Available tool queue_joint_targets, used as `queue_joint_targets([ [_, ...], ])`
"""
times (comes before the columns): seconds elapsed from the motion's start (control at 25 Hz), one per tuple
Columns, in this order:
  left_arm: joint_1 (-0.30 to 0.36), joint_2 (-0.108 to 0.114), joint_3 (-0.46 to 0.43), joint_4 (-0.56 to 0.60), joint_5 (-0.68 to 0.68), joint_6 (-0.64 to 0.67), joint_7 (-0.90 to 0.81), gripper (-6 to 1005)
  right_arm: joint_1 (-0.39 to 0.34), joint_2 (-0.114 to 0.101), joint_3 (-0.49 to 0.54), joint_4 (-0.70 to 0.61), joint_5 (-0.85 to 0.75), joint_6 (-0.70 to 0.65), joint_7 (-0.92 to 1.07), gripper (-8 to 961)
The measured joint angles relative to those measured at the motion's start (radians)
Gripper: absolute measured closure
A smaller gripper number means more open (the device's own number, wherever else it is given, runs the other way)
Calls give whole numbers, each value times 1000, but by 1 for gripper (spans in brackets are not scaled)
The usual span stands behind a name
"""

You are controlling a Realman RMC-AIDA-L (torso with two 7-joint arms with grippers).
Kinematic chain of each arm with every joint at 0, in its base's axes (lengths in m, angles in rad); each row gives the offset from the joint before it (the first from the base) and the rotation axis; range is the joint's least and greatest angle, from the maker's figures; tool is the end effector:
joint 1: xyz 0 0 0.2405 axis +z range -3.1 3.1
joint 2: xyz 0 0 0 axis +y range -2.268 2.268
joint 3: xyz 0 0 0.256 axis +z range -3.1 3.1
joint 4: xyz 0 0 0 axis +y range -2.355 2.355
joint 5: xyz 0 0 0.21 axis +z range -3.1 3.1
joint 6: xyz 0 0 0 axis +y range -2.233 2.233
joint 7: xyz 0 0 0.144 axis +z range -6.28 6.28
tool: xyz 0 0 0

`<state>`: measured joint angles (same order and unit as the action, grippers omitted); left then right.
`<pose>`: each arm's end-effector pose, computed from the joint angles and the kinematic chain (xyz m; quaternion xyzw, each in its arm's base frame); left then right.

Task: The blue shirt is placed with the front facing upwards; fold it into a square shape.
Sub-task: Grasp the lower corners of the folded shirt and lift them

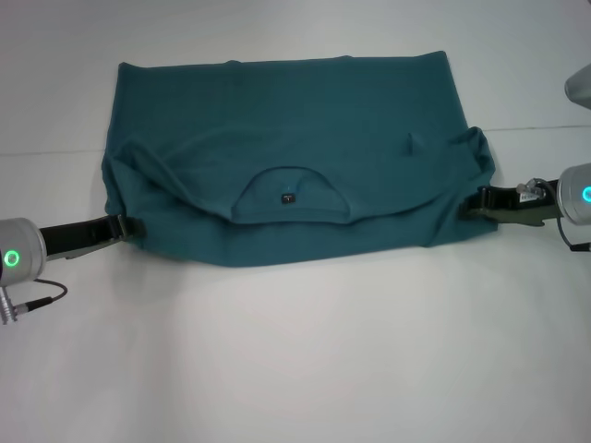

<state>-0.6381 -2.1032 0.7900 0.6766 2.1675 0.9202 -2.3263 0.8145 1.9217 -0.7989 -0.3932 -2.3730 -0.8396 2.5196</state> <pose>-0.2797 0.4107 -0.0031 -0.7376 -0.5823 -0.1905 0.2840 0.2994 0.4412 0.0252 -0.7112 0.6226 0.0889 0.3141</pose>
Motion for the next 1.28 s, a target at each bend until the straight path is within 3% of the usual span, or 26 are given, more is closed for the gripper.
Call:
queue_joint_targets([
  [0.2,-1,0,0,1,0,3,-1,973,-4,-7,2,-5,0,-30,0,734],
  [0.36,-2,1,0,1,0,8,-1,973,-13,-28,6,-12,0,-71,8,910],
  [0.72,46,13,-6,44,8,55,-27,974,-53,-53,-1,-84,-15,-164,39,916],
  [1.28,96,11,-29,96,9,166,-22,973,-86,-52,-3,-90,-33,-278,39,911],
])
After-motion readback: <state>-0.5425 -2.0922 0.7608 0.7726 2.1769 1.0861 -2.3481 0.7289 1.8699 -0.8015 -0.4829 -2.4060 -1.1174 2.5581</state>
